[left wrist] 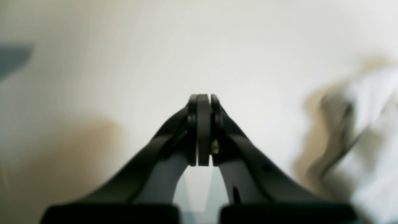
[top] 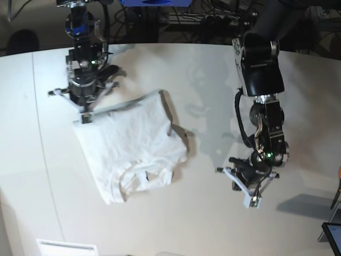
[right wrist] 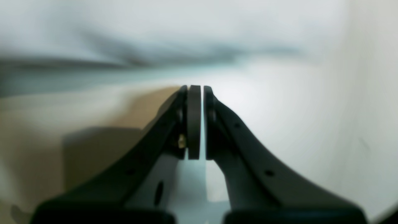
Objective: Fold the T-shirt properly
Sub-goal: 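Grasp the bundle edges with both grippers and lift it slightly, then smooth the bundle with the right gripper while the left gripper withdraws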
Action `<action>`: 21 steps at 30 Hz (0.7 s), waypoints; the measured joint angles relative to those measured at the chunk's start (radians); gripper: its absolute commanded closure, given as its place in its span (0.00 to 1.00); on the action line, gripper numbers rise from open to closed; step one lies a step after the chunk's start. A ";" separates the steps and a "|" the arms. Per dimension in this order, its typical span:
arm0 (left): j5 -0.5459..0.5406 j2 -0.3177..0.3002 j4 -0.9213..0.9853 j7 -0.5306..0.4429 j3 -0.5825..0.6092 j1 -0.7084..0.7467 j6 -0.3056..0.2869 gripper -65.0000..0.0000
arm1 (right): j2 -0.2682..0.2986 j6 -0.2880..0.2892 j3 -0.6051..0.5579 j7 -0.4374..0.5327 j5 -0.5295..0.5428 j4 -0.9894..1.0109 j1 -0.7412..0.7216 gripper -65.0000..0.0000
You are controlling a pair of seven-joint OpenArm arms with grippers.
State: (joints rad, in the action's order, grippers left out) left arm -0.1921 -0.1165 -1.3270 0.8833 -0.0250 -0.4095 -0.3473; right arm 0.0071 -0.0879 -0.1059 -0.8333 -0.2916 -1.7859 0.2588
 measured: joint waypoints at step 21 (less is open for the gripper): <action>-0.014 -0.018 -0.447 0.029 0.003 0.599 -0.015 1.00 | 0.026 0.474 0.066 0.031 -0.002 0.010 -0.387 0.63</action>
State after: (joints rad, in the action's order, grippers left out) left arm -0.2062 -0.1345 -1.7737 0.9127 -0.0216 0.1890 -0.3622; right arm 0.0330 0.3859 -0.0399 -0.8021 -0.2939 -1.7756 -0.1280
